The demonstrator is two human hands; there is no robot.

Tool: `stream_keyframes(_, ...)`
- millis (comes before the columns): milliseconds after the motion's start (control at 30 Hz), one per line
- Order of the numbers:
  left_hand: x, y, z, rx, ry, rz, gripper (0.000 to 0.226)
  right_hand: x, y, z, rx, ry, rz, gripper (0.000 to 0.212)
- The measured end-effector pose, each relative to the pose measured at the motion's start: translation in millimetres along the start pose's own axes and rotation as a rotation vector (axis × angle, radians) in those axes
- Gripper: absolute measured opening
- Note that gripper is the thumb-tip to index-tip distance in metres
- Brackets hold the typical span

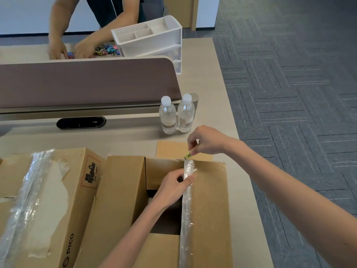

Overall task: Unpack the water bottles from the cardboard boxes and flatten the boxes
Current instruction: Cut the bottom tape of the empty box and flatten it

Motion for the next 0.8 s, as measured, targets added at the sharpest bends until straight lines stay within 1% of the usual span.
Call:
stream_keyframes(200,-2,1,1,0.005,-0.005,0.038,0.030,15,0,-8,-0.005,-0.009,0.068,0.009)
stream_keyframes(333,0,3,1,-0.006,-0.021,0.045,0.023,20,2,-12,0.004,0.000,0.108,0.006)
stream_keyframes(467,1,4,0,-0.032,-0.023,0.046,0.023,23,-1,-13,-0.037,0.009,0.133,0.010)
stream_keyframes(533,2,5,0,-0.030,-0.016,0.058,0.019,25,-2,-16,-0.050,0.021,0.146,0.008)
stream_keyframes(633,1,6,1,-0.031,-0.010,0.071,0.030,29,-1,-20,-0.048,0.044,0.174,0.010)
stream_keyframes(733,1,7,1,-0.046,-0.008,0.079,0.056,29,-2,-24,-0.045,0.055,0.184,0.021)
stream_keyframes(767,1,7,1,-0.052,-0.013,0.077,0.058,30,-3,-26,-0.047,0.059,0.176,0.023)
stream_keyframes(800,1,6,1,-0.059,-0.016,0.068,0.053,32,-5,-29,-0.050,0.071,0.160,0.024)
Point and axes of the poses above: each hand's wrist, its own z-axis towards the middle knuckle, its own y-axis out of the palm, x = y × z, the point moved 4 cm from there along z, towards the middle knuckle, and after that the axes turned 8 degrees about -y, right-handed, at the moved point
